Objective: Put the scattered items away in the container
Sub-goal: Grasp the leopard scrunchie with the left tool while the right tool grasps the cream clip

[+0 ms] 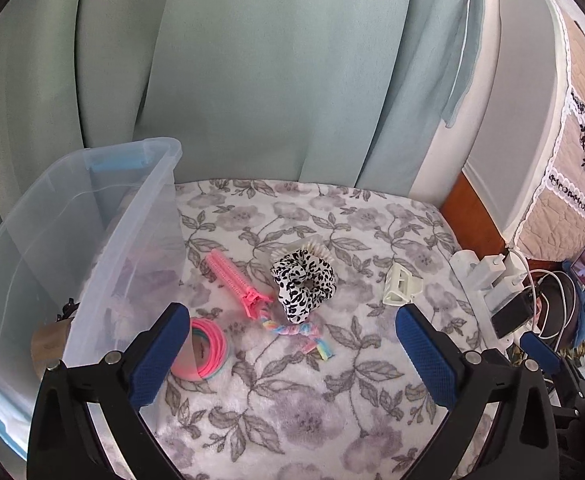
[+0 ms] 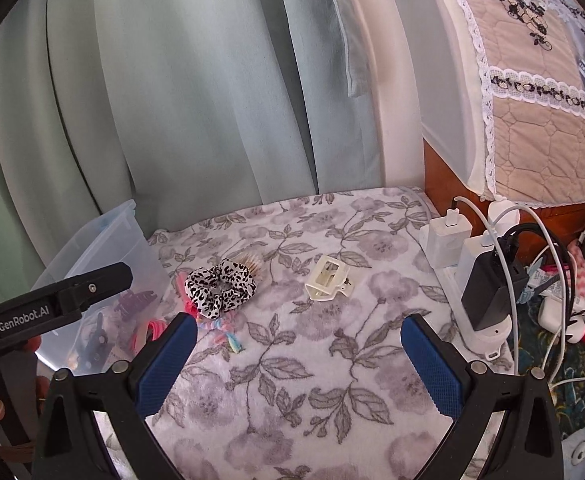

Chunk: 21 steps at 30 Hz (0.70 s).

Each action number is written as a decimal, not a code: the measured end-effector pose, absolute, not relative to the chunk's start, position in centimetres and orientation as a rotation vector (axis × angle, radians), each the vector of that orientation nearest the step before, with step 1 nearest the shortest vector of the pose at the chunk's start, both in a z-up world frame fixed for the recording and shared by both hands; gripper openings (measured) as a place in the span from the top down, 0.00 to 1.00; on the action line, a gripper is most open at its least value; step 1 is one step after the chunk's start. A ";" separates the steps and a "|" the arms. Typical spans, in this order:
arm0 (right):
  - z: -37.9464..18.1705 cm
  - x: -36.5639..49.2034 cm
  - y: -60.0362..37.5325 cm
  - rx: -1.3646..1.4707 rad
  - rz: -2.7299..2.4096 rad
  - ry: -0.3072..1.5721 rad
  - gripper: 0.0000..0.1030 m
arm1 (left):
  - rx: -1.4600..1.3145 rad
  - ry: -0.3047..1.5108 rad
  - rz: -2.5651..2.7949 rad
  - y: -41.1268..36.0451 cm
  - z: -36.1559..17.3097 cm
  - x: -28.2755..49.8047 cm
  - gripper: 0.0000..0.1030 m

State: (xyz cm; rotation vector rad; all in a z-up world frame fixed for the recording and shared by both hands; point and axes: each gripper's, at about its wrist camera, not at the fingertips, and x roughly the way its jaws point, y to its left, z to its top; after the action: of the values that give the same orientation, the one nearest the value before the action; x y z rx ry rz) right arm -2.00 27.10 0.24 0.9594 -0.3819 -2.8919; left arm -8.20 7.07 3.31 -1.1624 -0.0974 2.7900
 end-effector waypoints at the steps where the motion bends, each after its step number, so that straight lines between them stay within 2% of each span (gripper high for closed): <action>1: 0.0 -2.4 27.2 0.966 -2.889 -0.392 0.00 | -1.164 -0.099 2.787 7.2 3.1 -8.6 0.00; 21: -6.4 -11.8 27.7 1.221 -2.797 -0.484 0.00 | -1.277 -0.108 2.756 8.3 -2.9 -16.4 0.00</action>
State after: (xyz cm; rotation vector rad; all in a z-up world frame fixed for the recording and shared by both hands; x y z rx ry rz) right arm -11.79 27.73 -6.39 1.2207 -0.4836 -2.7972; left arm -16.42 8.26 -2.94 -1.2770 -0.1084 2.7559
